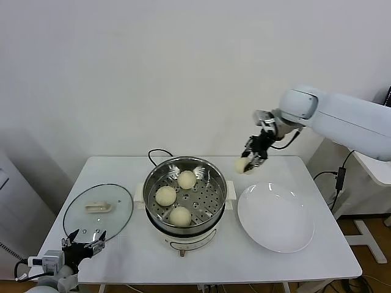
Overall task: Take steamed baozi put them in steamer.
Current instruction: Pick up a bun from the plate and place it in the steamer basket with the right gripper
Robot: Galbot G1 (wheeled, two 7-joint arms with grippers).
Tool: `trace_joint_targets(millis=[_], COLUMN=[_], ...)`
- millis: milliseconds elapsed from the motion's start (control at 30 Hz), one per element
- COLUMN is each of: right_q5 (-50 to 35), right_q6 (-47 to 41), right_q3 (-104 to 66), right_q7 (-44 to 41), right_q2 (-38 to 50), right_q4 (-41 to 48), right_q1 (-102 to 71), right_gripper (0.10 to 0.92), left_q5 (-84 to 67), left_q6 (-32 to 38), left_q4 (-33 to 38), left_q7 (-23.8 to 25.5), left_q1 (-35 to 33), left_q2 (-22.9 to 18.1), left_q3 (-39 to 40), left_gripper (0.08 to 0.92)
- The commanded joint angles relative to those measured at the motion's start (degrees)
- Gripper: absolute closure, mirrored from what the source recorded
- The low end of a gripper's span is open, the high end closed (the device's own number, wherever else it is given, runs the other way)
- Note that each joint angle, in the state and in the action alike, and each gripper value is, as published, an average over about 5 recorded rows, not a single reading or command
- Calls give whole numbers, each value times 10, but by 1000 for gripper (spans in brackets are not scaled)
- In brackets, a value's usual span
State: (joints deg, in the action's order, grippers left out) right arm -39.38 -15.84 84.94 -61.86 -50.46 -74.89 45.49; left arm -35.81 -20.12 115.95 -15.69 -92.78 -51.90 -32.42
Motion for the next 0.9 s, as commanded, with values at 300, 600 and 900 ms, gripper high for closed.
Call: trace_joint_targets(millis=[300, 600, 900], right_q5=[-141, -124, -98], right_q6=[-126, -150, -159], right_q3=[53, 50, 45], right_q7=[135, 182, 202], right_q2=[-91, -106, -107], right_q4=[-81, -95, -95], right_q1=[22, -24, -66], right_gripper=[618, 618, 618], left_q5=[-3, -4, -4], left_q6=[3, 5, 6], left_q4=[-2, -3, -5], left_q7=[0, 0, 0], left_q1=[0, -1, -1], left_q2=[3, 1, 0], left_q3=[-1, -1, -1], left_gripper=[177, 177, 177])
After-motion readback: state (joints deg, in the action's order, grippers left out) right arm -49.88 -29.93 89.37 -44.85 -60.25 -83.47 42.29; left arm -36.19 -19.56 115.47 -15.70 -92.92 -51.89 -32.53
